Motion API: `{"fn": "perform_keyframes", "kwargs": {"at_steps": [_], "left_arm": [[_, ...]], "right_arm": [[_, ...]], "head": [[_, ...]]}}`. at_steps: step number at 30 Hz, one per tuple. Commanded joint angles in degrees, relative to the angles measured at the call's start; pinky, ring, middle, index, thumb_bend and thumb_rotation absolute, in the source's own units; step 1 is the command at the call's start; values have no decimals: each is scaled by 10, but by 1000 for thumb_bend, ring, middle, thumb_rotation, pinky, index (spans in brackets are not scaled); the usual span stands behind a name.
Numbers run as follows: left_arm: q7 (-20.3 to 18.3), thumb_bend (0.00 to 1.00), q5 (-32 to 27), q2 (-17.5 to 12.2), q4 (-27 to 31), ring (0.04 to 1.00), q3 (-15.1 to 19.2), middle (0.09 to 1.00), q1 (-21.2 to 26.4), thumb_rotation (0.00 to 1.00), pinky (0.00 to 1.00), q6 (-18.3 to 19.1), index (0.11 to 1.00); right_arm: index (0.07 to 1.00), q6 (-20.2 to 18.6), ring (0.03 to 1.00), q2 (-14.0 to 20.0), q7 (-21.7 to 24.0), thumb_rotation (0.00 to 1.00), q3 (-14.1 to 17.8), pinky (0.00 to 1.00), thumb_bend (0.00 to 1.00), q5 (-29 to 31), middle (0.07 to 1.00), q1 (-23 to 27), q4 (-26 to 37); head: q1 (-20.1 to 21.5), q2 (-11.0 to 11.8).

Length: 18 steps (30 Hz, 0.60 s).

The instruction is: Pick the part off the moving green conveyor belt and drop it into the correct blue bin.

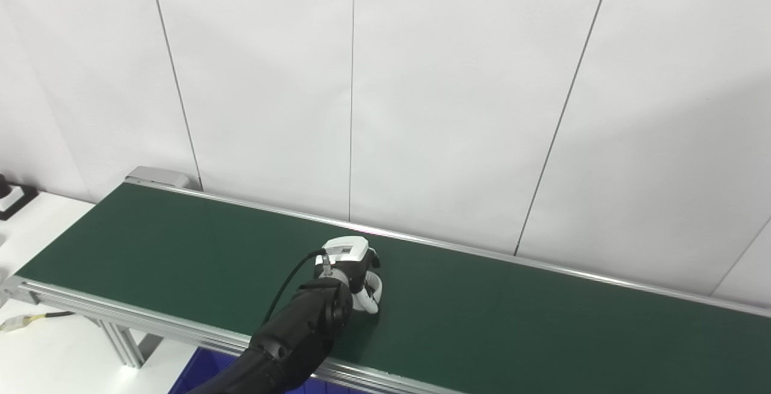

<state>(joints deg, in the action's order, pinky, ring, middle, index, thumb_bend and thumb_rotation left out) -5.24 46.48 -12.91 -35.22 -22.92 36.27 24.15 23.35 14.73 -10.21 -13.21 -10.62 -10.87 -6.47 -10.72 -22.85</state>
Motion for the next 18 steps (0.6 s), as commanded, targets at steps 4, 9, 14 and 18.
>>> {"fn": "perform_keyframes", "kwargs": {"at_steps": [4,9,14,18], "left_arm": [[79,517,-48,1,27,548,55,549,-29,3,464,-17,482],[124,518,-53,-1,53,497,60,493,-38,0,424,-39,492],[143,517,-56,-6,82,438,60,459,-47,0,353,-61,508],[170,516,-76,-6,134,409,79,451,-71,0,318,-95,508]], "right_arm": [[838,36,737,7,-17,557,-2,648,904,-4,786,8,13],[836,36,739,7,-18,558,-4,648,914,1,787,11,10],[834,36,741,7,-20,542,-5,651,904,5,785,13,6],[835,35,742,5,-21,547,-5,648,914,2,790,11,9]], "head": [[2,2],[2,5],[3,6],[10,1]]}}
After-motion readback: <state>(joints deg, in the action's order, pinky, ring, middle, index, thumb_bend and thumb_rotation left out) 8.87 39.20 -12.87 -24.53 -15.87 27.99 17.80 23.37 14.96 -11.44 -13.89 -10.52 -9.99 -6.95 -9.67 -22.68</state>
